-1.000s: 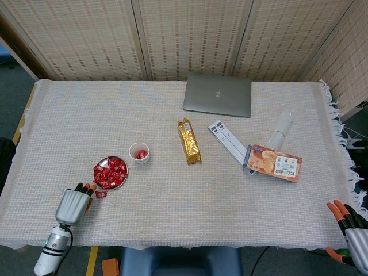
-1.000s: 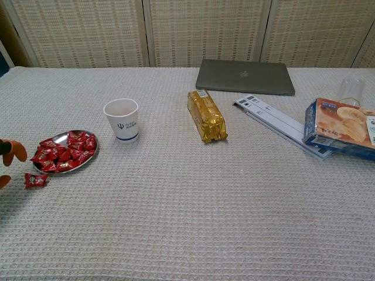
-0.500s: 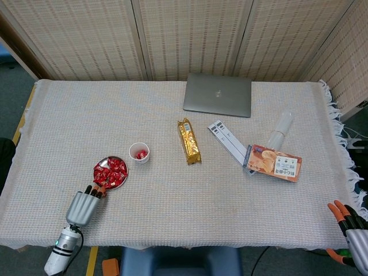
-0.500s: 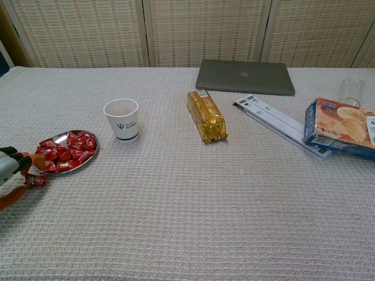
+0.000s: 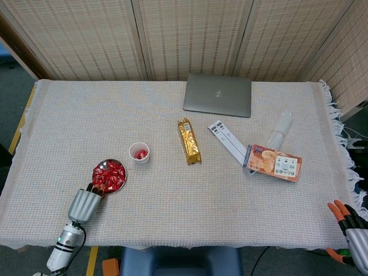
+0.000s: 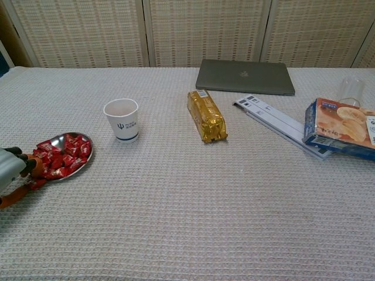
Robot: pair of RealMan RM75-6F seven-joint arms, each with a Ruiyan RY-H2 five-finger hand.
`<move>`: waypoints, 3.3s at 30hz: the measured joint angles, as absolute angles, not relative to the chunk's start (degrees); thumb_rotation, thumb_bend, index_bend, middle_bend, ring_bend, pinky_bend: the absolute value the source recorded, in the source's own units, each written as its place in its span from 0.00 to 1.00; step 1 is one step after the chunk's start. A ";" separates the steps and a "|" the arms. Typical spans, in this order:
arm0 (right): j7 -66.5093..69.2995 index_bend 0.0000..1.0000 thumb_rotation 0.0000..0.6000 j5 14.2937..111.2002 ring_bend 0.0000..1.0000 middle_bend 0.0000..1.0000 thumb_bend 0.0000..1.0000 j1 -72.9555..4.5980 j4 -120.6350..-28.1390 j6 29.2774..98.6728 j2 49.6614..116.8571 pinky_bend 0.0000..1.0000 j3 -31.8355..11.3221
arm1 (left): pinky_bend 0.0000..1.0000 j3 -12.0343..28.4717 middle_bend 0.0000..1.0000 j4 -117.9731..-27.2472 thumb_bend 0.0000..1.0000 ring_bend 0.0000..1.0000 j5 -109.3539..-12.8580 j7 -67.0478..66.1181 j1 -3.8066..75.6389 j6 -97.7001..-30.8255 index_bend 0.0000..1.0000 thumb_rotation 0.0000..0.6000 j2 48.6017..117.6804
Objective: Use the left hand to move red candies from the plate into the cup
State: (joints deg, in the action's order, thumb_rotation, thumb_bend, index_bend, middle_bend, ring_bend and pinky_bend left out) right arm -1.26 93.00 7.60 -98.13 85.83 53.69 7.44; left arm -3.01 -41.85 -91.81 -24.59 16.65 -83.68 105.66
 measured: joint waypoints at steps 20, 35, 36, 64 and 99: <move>-2.13 0.00 1.00 92.20 0.00 0.00 0.04 7.16 -98.44 84.80 53.94 0.23 7.33 | 1.00 -2.35 0.55 -52.15 0.40 0.48 -91.58 -21.01 16.12 -83.47 0.45 1.00 100.47; -1.80 0.00 1.00 92.71 0.00 0.00 0.04 7.28 -98.32 85.19 53.90 0.23 7.54 | 1.00 -2.68 0.65 -54.38 0.40 0.53 -91.92 -19.67 15.36 -82.55 0.58 1.00 99.22; -1.83 0.00 1.00 92.72 0.00 0.00 0.04 7.27 -98.32 85.16 53.90 0.23 7.56 | 1.00 -2.66 0.66 -54.17 0.40 0.53 -92.04 -19.58 15.31 -82.80 0.60 1.00 99.33; -2.63 0.00 1.00 89.76 0.00 0.00 0.04 6.29 -98.75 83.01 54.22 0.25 6.59 | 1.00 4.28 0.65 -64.83 0.41 0.55 -92.86 -19.12 21.19 -83.31 0.59 1.00 94.58; -1.78 0.00 1.00 86.64 0.00 0.00 0.04 6.23 -98.89 82.81 53.94 0.25 5.37 | 1.00 12.43 0.31 -70.14 0.40 0.51 -79.37 -26.95 37.11 -66.80 0.21 1.00 96.10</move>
